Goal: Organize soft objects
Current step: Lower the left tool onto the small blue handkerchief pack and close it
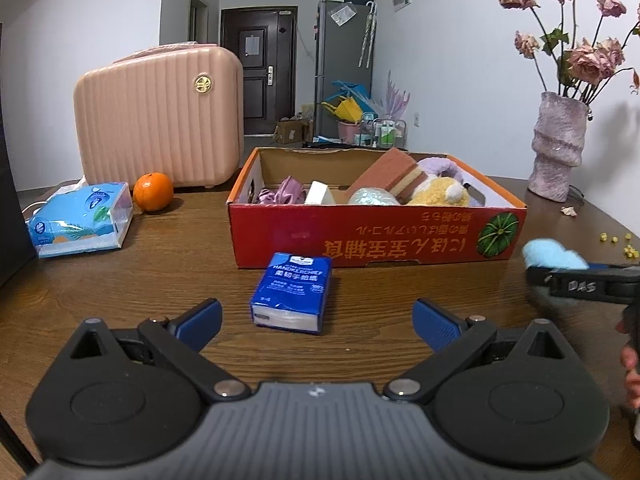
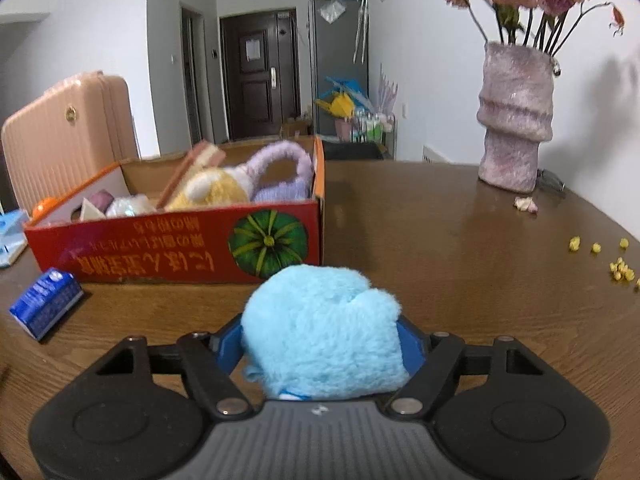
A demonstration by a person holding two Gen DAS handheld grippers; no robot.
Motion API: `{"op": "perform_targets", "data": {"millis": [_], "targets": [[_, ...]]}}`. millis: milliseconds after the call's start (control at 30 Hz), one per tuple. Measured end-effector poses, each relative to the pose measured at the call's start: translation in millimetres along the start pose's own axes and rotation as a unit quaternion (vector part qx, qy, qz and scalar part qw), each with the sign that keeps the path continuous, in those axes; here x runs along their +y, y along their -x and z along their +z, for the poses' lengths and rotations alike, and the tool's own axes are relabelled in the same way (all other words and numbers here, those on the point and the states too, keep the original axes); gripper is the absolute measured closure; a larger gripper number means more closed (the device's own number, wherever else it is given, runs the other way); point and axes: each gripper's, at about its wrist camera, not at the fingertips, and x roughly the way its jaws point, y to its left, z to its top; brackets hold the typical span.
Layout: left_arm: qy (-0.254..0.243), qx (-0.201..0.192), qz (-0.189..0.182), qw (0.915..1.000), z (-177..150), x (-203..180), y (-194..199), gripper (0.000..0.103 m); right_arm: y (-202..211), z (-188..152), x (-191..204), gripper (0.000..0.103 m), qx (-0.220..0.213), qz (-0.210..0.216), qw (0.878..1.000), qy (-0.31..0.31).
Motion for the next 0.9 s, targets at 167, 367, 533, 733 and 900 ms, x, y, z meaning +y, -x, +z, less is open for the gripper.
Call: {"op": "perform_targets", "data": {"millis": [167,367,533,733,900], "targets": [[0.011,0.013,0.008,0.9998,3,9,-10,0.0,19,4,-2,0.029,-0.045,0.005,0.999,-0.01],[0.017,0.029,0.022,0.9992,7,18,-25,0.0,31,5,-1,0.029,-0.068,0.011,0.998,-0.01],[0.015,0.039,0.034,0.9986,12,22,-40,0.0,31,4,0,0.029,-0.071,0.011,0.997,-0.009],[0.003,0.055,0.044,0.9975,16,20,-64,0.0,31,2,1,0.029,-0.07,0.008,0.998,-0.007],[0.0,0.066,0.043,0.9969,19,19,-77,0.0,29,2,2,0.029,-0.068,0.005,0.998,-0.007]]}}
